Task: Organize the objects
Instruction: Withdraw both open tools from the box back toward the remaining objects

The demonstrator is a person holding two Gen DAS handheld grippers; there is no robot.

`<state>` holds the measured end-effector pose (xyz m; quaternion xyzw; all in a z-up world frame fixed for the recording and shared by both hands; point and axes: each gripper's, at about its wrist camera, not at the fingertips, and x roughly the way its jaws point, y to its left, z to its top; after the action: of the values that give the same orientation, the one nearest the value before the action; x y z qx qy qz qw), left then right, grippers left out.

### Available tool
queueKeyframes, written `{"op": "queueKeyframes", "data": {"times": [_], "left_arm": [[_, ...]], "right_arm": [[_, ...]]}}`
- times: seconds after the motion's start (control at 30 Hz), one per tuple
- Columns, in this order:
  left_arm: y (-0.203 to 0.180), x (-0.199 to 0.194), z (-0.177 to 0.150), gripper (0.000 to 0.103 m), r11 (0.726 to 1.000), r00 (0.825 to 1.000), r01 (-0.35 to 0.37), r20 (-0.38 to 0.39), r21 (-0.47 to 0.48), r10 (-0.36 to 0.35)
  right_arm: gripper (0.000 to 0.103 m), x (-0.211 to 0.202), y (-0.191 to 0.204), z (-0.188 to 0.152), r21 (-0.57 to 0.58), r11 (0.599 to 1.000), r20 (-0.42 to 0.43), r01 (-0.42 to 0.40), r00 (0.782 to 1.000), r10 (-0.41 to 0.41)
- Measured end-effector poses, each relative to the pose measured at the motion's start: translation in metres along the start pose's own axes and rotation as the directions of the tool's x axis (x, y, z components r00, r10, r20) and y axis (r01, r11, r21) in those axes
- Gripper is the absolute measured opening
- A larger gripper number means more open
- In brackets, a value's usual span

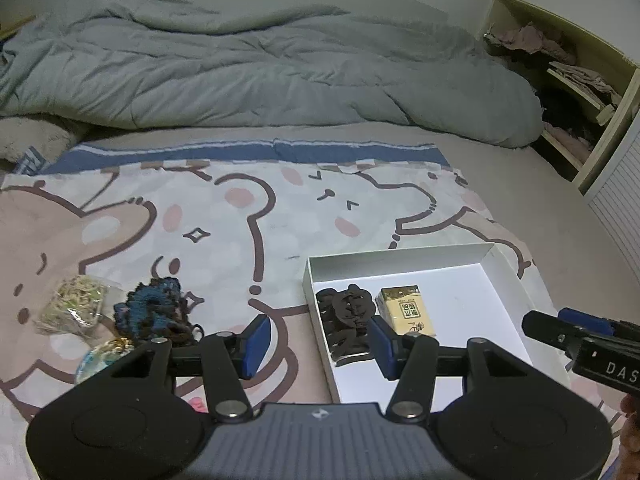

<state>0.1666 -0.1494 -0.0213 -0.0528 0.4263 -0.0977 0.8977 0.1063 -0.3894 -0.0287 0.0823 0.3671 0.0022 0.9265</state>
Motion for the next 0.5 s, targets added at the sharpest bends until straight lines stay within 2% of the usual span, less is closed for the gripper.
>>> {"op": "queueKeyframes", "data": {"times": [0.07,0.1,0.13,0.2,0.4,0.5], "left_arm": [[-0.001,-0.007,-0.002,0.057,1.000,1.000,-0.006,0.006,0.010,0.006],[-0.002,-0.011,-0.004,0.062,1.000,1.000,-0.010,0.012,0.015,0.010],[-0.003,-0.014,-0.005,0.072,1.000,1.000,-0.015,0.019,0.021,0.014],[-0.004,-0.022,-0.009,0.081,0.999,0.999,-0.031,0.040,0.032,0.030],[-0.001,-0.041,-0.017,0.083,0.998,0.998,-0.043,0.051,0.047,0.040],[0.002,-0.052,-0.023,0.096,0.997,0.996,-0.055,0.068,0.050,0.051]], "right_arm": [[0.064,-0.008,0.001,-0.001,-0.002,1.000,0.010,-0.003,1.000,0.003],[0.066,-0.012,0.001,-0.002,-0.003,1.000,0.015,-0.003,1.000,0.003],[0.067,-0.015,0.002,-0.002,-0.005,1.000,0.019,0.000,1.000,0.000],[0.070,-0.022,0.004,-0.004,-0.018,1.000,0.028,0.003,1.000,-0.003],[0.077,-0.038,0.006,-0.010,-0.033,0.999,0.040,0.037,0.999,-0.036],[0.081,-0.046,0.006,-0.013,-0.046,0.998,0.052,0.053,0.997,-0.050]]}}
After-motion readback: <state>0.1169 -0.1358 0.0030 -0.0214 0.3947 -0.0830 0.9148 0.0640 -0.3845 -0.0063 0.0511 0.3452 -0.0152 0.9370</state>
